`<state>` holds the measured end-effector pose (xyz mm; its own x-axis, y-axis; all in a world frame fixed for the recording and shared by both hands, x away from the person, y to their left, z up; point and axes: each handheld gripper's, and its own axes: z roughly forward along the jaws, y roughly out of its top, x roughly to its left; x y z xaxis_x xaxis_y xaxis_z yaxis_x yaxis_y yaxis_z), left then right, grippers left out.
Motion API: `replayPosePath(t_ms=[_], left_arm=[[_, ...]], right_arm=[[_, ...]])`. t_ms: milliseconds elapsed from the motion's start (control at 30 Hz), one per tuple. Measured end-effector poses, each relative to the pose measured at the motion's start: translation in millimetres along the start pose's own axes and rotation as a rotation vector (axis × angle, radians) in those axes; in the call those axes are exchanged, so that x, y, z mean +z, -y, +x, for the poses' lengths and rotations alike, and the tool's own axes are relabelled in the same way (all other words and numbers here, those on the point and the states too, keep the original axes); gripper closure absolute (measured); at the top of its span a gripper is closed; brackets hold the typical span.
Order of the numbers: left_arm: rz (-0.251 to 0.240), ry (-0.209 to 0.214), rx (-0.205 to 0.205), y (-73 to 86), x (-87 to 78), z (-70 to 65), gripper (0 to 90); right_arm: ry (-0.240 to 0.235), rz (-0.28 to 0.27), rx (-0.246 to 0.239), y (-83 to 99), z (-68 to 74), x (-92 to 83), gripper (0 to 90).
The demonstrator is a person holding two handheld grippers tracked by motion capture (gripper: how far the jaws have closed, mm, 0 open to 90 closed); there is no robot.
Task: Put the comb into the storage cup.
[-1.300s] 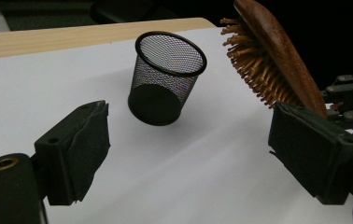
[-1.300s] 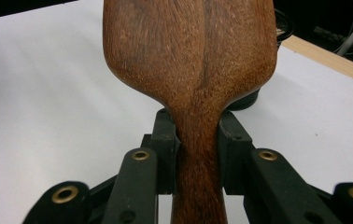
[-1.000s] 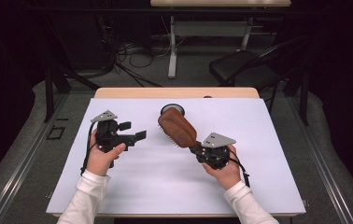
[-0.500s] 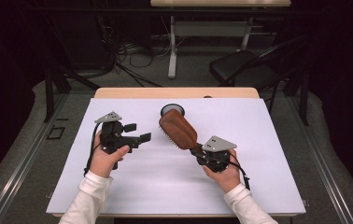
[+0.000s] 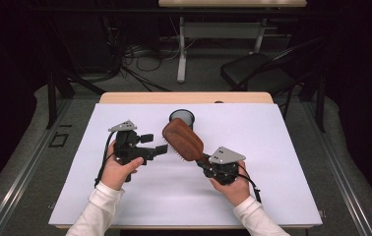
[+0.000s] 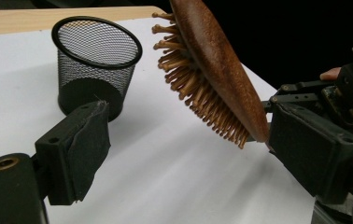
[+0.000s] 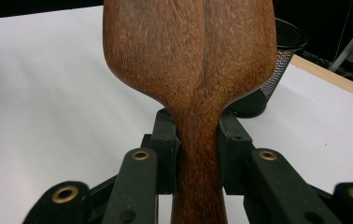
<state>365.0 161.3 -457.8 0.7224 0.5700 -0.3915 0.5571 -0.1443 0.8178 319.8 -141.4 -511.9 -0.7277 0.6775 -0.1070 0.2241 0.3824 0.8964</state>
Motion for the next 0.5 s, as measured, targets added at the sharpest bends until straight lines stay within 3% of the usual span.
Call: replayPosePath(t_ms=[500], left_arm=[[0.016,0.033,-0.015,2.2,6.9,-4.1,13.4]], right_arm=[[-0.03,-0.001,-0.019,0.1,14.1,5.2,72.1]])
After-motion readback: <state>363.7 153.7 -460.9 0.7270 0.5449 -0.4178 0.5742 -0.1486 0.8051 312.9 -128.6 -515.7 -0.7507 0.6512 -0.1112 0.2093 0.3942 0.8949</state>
